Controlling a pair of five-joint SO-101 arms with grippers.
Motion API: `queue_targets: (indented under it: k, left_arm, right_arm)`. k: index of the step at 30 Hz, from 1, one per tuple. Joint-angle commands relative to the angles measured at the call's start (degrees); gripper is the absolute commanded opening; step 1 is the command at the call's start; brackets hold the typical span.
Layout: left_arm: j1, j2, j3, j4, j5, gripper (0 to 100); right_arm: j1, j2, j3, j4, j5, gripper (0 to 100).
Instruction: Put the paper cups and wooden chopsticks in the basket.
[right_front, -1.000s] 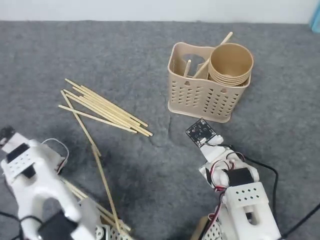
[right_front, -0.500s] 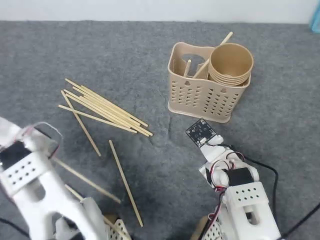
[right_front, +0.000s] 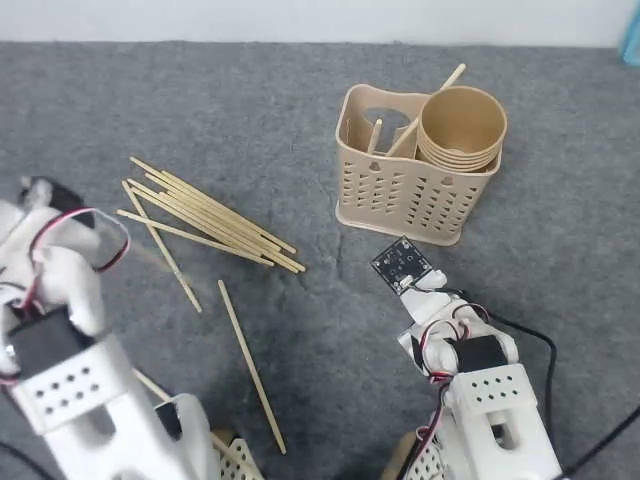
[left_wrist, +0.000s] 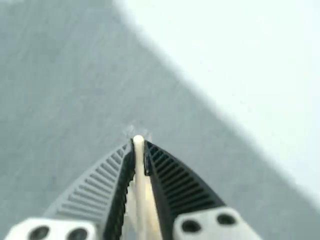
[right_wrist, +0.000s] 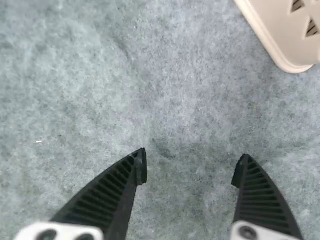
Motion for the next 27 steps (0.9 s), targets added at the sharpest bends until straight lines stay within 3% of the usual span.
queue_targets:
  k: [1,7,16,19,27]
  left_arm:
    - [4.57,-3.60,-0.66,-11.96,0.35,1]
    - [13.01,-4.31,-0.22,-27.34,0.26,1]
    - [31.03,-2.64,-1.98,-54.07,0.53,1]
    - [36.13,0.00,-6.64,-53.45,0.44,1]
    - [42.64,16.88,-27.03,-38.68,0.35,1]
  right_arm:
    - [0.92,-1.19,-0.26,-0.92,-0.18,28.4]
    - [0.92,-1.19,-0.26,-0.92,-0.18,28.4]
    - [0.84,-1.19,-0.26,-1.10,-0.09,28.4]
    - [0.84,-1.19,-0.26,-1.10,-0.09,28.4]
    - [0.92,-1.19,-0.26,-1.19,-0.09,28.4]
